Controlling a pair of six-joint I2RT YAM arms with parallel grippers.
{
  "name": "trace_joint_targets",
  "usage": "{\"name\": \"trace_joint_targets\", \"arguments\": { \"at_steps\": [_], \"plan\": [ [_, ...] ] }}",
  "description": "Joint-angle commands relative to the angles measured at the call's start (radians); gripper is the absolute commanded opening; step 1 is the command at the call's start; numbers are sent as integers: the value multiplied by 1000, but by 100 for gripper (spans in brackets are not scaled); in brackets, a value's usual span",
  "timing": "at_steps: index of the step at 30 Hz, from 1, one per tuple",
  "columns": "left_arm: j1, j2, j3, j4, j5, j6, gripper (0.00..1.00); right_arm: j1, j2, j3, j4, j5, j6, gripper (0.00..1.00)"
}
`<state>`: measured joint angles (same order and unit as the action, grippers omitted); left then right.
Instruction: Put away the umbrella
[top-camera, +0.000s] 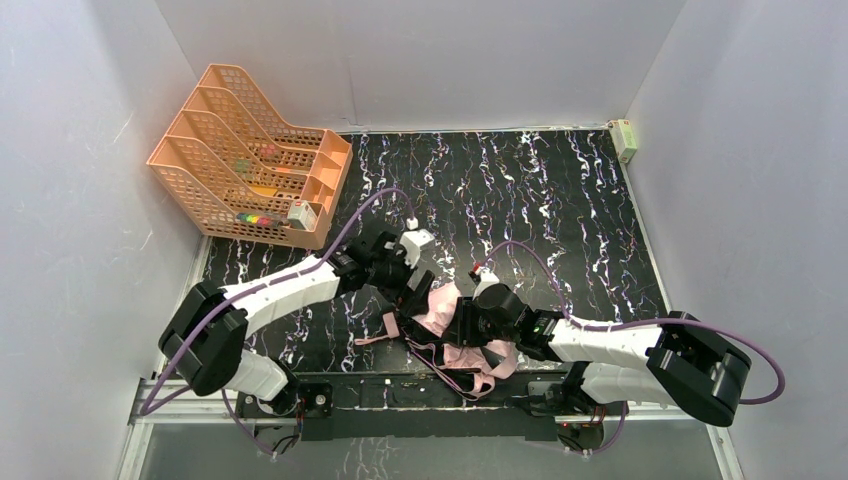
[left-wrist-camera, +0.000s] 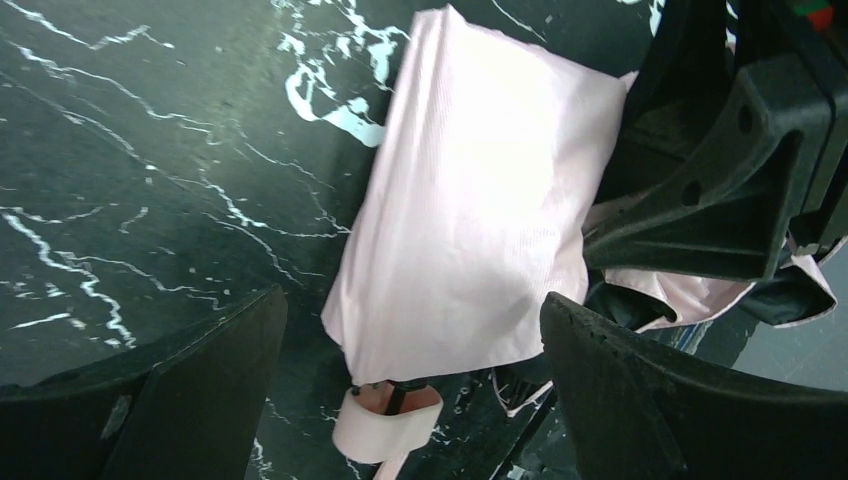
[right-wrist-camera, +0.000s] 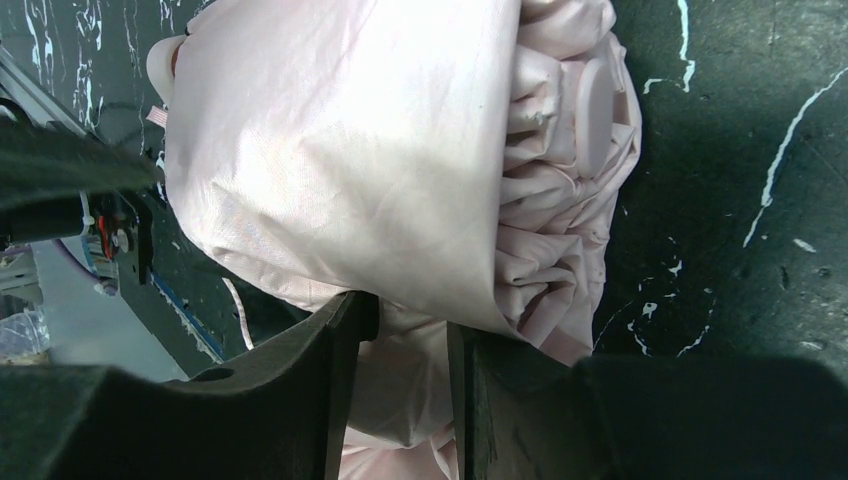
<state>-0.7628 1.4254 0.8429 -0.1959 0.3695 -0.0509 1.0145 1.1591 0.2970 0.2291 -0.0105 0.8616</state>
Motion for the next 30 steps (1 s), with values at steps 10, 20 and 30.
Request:
{"name": "trace_joint_targets", "arguments": {
  "at_steps": [10, 20, 30],
  "plan": [
    [12, 92, 15, -2, 175, -20, 98, -1, 22, -50, -152, 20, -13, 47],
    [-69, 106, -45, 26, 192, -58, 98, -1, 23, -61, -137, 20, -7, 47],
    [-114, 138, -75, 32, 73, -80, 98, -1, 12, -74, -119, 21, 6, 47]
  ]
}}
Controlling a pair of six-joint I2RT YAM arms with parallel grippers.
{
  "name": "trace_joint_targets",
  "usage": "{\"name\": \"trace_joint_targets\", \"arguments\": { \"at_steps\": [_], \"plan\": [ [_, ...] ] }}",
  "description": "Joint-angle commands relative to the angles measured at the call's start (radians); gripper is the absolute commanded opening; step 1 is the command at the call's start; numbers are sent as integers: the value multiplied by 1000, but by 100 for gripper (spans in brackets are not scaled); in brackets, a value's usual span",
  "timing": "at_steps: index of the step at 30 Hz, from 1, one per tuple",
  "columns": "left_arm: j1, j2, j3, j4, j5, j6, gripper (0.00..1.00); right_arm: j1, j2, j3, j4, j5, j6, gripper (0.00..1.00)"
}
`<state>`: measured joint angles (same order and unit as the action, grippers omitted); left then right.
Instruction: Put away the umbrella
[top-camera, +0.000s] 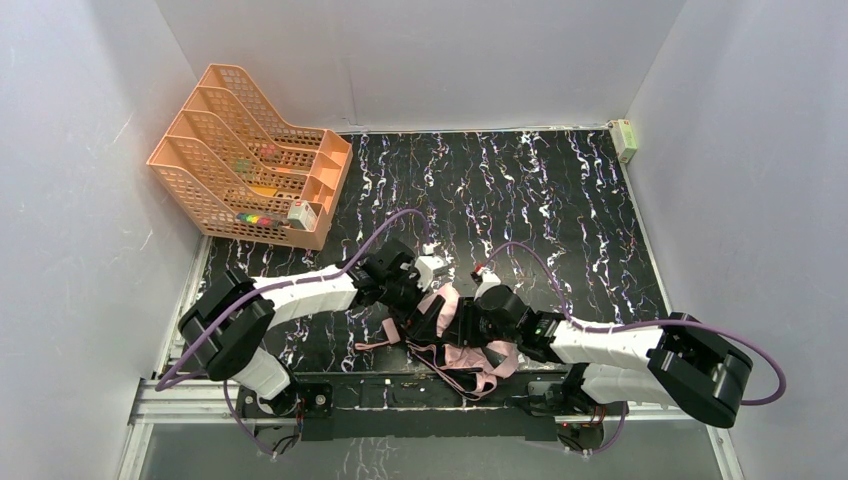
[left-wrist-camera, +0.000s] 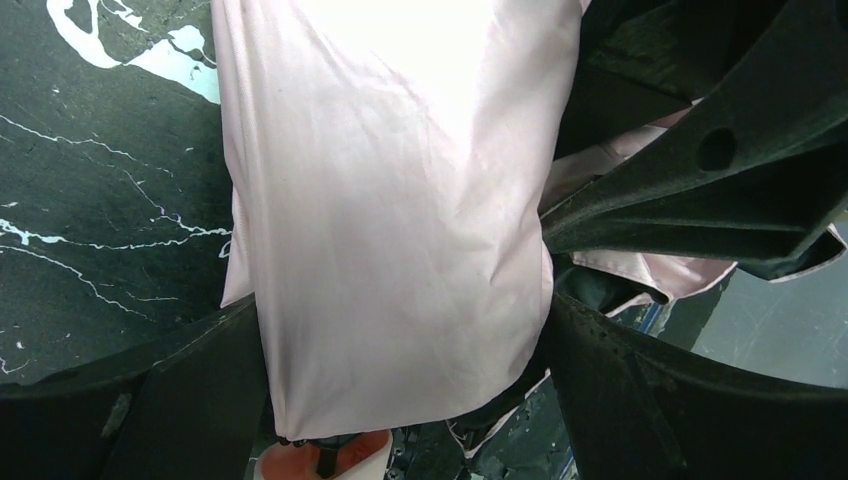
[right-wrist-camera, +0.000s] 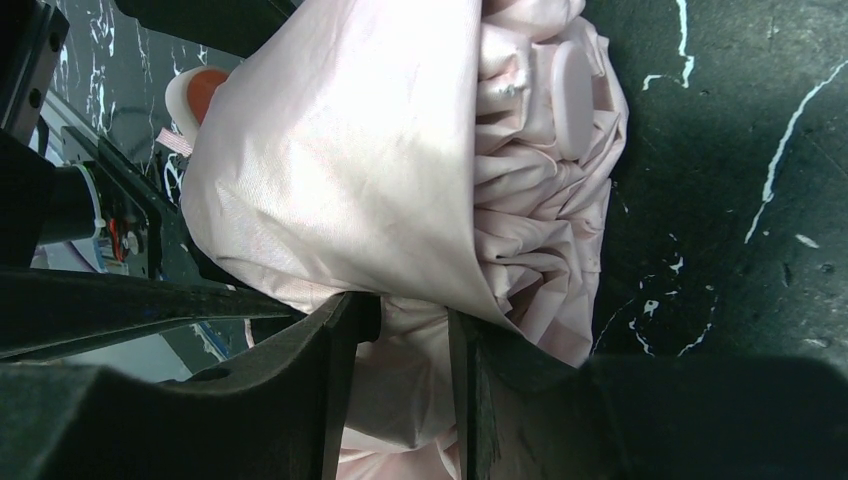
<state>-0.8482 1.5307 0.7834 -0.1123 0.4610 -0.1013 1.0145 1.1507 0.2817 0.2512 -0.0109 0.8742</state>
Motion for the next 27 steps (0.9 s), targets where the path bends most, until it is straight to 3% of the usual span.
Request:
{"name": "trace_joint_targets", "arguments": {
  "at_steps": [1, 10, 17, 22, 25, 27],
  "plan": [
    [-34, 36, -15, -51, -31, -34, 98, -1, 19, -61, -139, 22, -3, 47],
    [-135, 44, -62, -36, -151, -80, 74, -1, -16, -91, -114, 22, 36, 46],
    [-167, 41, -64, -34, -195, -95, 46, -1, -52, -71, -143, 22, 26, 46],
    [-167, 24, -46, -58, -217, -77, 34, -1, -152, -8, -285, 47, -24, 49],
    [-167, 22, -40, -66, -234, -67, 18, -1, -213, 44, -396, 51, -49, 52],
    [-167, 25, -37, -71, -243, -62, 16, -1, -254, 73, -469, 57, -52, 54]
  ]
}}
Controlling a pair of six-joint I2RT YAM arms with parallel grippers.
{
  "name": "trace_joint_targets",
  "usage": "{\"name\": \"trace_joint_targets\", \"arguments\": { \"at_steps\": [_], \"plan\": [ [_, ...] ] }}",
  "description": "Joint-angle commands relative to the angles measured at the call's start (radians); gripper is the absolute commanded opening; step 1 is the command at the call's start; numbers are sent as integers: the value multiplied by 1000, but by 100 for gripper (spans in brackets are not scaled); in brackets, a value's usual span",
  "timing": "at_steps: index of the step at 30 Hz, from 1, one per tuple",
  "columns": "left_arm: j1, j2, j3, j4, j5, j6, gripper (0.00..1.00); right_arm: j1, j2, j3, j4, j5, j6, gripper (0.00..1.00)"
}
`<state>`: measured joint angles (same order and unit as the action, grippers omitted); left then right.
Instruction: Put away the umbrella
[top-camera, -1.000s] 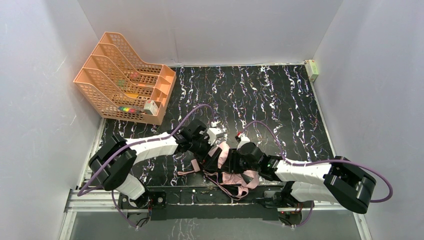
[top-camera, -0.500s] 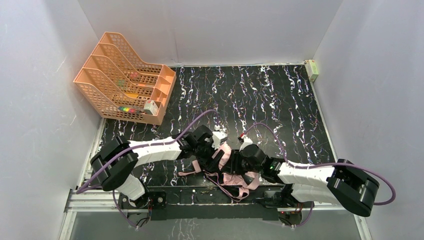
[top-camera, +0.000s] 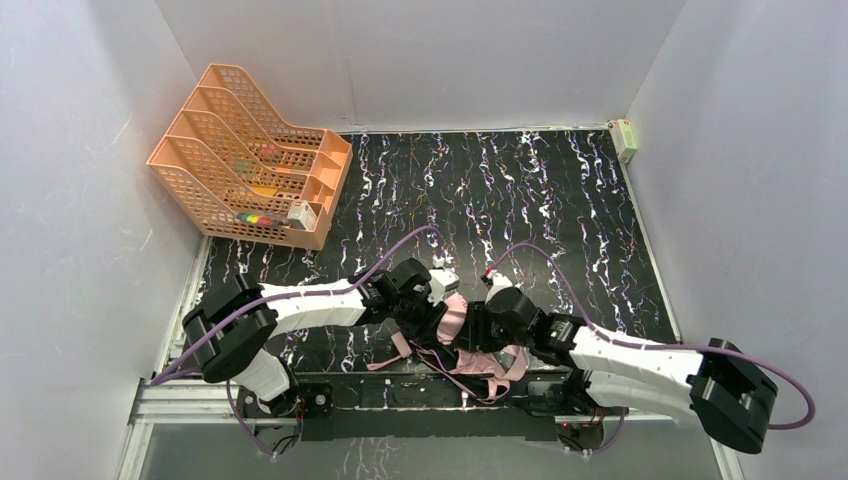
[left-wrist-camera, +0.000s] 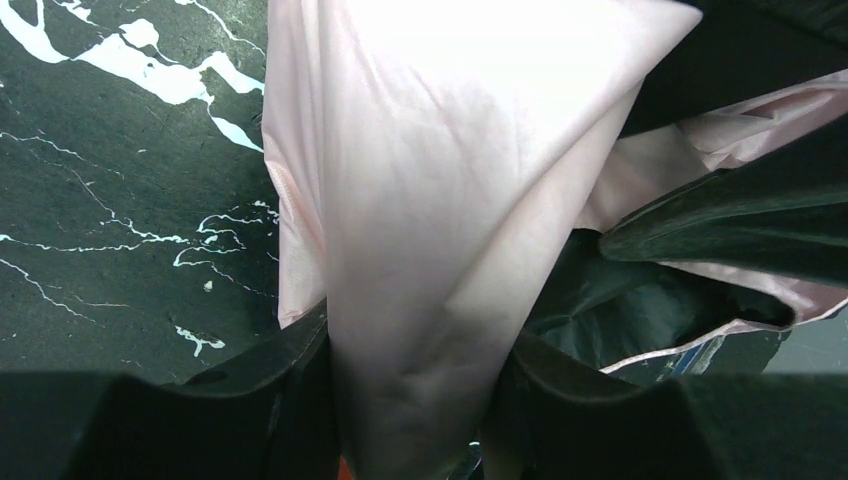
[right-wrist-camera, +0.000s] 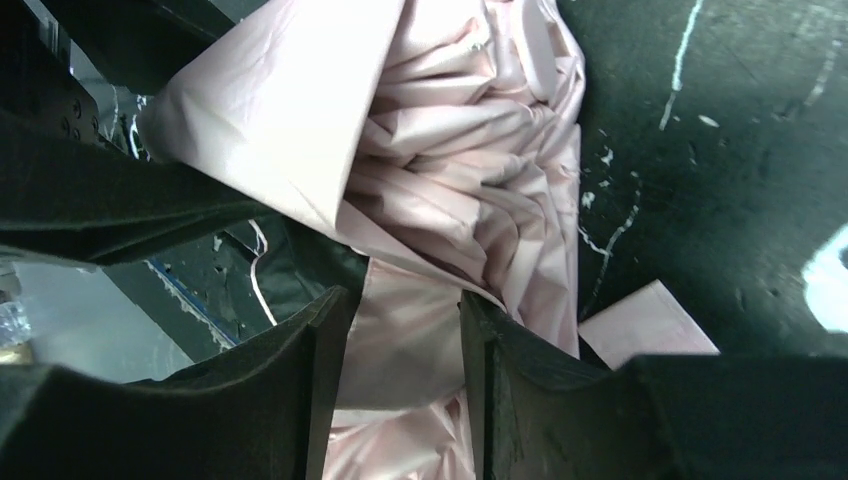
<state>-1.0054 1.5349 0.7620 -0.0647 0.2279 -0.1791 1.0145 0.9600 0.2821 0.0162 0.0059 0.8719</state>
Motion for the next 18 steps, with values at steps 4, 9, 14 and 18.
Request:
{"name": "trace_joint_targets", "arguments": {
  "at_steps": [4, 9, 14, 18],
  "plan": [
    [-10, 29, -1, -138, -54, 28, 16, -1, -155, 125, -397, 96, -20, 59],
    [-2, 27, 43, -200, -183, 68, 13, -5, -145, 219, -645, 226, 46, 61],
    [69, 26, 104, -256, -209, 152, 12, -85, 7, 307, -696, 203, -55, 61],
    [129, 41, 157, -287, -247, 226, 12, -136, 77, 373, -712, 139, -132, 59]
  ]
}}
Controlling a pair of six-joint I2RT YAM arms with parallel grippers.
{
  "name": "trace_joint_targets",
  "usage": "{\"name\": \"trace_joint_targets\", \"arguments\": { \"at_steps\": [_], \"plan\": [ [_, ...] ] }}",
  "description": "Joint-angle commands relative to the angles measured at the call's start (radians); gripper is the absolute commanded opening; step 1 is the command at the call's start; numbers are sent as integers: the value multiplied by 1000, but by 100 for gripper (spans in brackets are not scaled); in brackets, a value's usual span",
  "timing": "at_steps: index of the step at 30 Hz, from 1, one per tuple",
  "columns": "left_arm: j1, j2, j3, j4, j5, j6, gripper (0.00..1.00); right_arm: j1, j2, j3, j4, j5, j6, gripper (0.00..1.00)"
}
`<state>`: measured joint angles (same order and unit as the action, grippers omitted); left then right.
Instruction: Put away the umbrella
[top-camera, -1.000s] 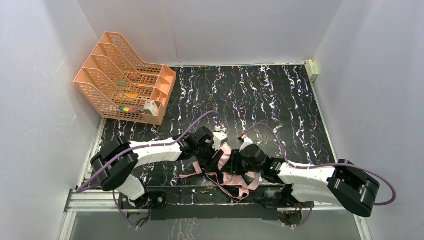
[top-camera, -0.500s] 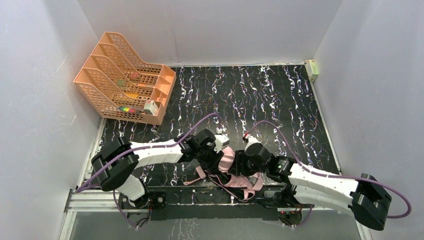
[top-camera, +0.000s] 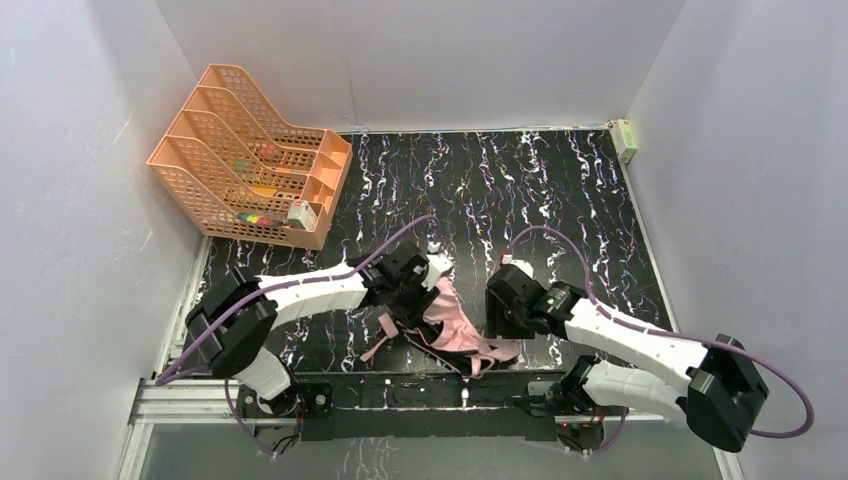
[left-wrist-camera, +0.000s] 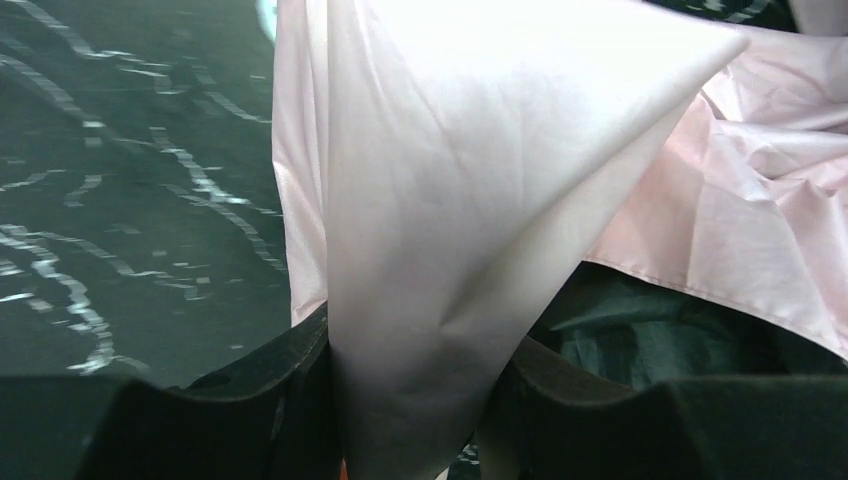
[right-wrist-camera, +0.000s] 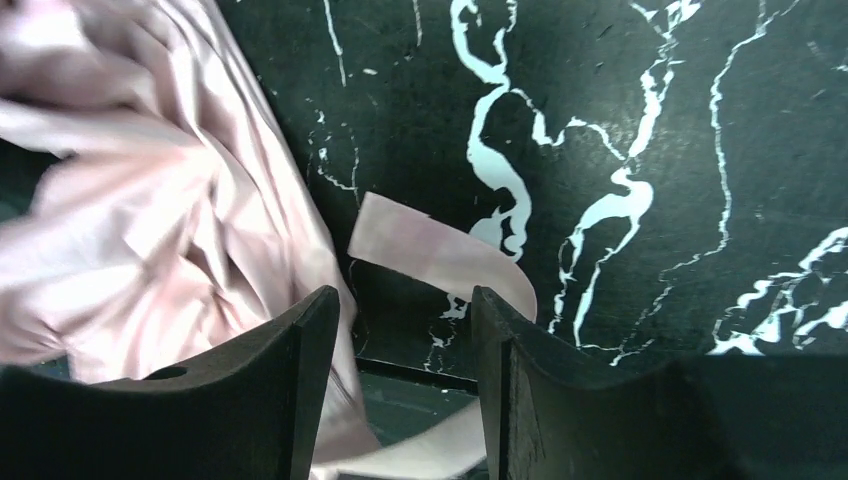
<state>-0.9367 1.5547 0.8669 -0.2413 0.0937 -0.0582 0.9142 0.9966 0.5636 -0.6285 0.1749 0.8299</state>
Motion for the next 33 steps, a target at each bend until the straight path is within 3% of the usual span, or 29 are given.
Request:
{"name": "trace_joint_targets", "arguments": {
  "at_steps": [1, 8, 14, 19, 23, 28, 33],
  "plan": [
    [73, 22, 60, -104, -119, 121, 11, -37, 47, 102, -68, -47, -108, 59],
    [133, 71, 136, -41, -189, 230, 11, -40, 76, 114, -91, -167, -143, 52],
    [156, 107, 179, 30, -189, 313, 9, -41, 21, 63, 10, -375, -160, 49],
    [156, 106, 166, 89, -170, 363, 7, -42, -111, 107, -38, -211, -122, 55],
    [157, 79, 141, 128, -151, 383, 4, -99, -86, 167, -52, -130, -170, 61],
    [157, 56, 103, 201, -143, 400, 2, -287, -55, 80, 192, -367, -298, 73],
    [157, 72, 107, 212, -134, 412, 1, -465, -25, -54, 467, -741, -336, 74]
  ]
}}
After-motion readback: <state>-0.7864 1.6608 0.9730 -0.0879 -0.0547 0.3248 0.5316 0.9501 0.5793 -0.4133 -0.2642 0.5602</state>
